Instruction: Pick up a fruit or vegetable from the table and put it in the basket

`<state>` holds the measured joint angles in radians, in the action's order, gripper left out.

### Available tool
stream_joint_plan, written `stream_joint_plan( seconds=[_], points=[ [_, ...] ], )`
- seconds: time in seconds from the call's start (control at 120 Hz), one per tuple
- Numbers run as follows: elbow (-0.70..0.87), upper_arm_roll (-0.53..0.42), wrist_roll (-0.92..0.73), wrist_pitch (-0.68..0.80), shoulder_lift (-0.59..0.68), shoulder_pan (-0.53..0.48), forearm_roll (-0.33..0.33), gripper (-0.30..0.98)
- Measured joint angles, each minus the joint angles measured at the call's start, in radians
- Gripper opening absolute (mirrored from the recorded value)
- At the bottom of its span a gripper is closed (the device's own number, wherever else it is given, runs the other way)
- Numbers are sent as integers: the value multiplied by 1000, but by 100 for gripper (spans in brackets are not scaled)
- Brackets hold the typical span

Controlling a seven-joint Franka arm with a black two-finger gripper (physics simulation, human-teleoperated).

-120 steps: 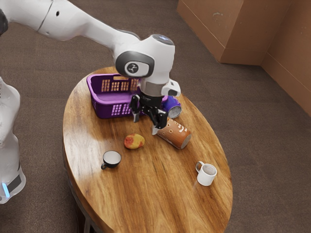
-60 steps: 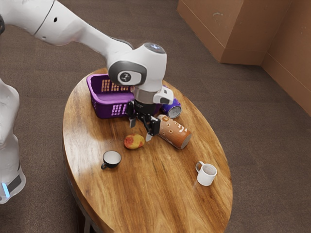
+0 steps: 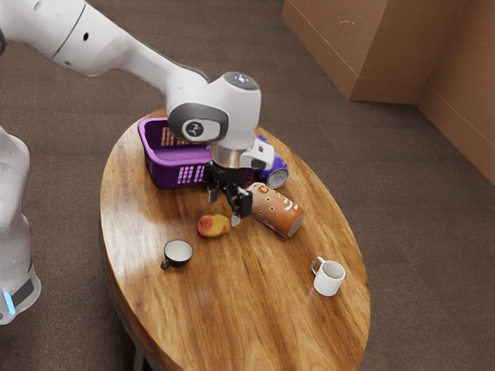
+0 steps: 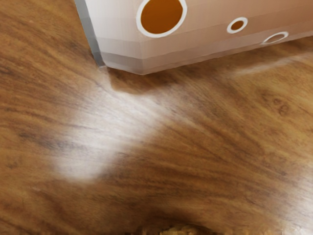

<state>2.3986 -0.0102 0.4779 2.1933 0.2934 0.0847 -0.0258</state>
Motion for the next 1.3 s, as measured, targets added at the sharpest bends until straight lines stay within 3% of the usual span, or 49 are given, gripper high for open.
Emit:
stream_joint_plan(
  seconds=[0.5,0.9,1.3],
  points=[
    [19,-16,-11,38,-31,-20,-8,67],
    [58,-33,-9,48,20,-26,-10,67],
    [125,-81,6,49,72,-40,-68,66]
  ],
)
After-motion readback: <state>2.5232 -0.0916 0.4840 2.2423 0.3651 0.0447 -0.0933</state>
